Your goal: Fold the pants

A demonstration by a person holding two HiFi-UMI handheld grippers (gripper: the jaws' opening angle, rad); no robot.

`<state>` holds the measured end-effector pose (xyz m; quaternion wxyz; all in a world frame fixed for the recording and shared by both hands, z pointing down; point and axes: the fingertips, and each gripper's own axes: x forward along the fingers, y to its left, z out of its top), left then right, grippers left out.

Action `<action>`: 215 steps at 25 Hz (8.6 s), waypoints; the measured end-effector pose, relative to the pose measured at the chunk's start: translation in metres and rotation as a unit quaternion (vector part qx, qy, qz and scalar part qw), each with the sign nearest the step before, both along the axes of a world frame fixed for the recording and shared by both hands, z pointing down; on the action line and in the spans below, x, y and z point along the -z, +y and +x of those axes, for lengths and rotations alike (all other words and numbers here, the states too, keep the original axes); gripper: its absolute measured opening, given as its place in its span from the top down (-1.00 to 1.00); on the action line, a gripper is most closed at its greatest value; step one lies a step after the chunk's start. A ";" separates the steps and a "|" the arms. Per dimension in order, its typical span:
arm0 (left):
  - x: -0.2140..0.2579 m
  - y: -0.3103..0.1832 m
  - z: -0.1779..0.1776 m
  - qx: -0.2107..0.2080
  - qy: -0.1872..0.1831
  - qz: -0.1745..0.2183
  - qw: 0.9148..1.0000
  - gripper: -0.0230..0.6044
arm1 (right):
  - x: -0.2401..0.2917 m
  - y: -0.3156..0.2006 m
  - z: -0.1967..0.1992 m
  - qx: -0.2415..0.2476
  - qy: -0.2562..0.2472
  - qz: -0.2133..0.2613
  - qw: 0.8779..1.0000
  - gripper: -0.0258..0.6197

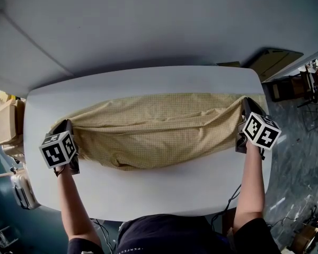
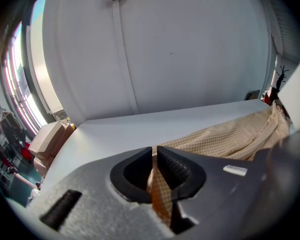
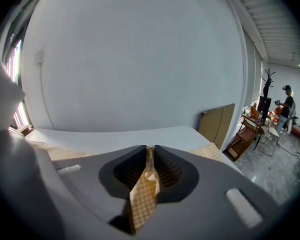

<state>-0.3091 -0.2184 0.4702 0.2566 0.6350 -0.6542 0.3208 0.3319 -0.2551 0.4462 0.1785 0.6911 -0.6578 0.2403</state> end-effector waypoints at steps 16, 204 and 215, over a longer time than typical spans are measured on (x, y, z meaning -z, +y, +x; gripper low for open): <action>0.043 0.016 0.002 -0.009 -0.009 0.048 0.999 0.93 | 0.039 0.014 0.007 -0.019 -0.004 0.043 0.999 0.69; 0.002 0.019 0.456 -0.313 0.057 0.001 0.948 0.93 | 0.029 0.047 0.124 0.095 0.031 -0.076 0.992 0.82; 0.011 0.036 0.488 -0.350 0.087 0.000 0.933 0.93 | -0.007 0.032 0.143 0.047 -0.031 -0.067 0.996 0.62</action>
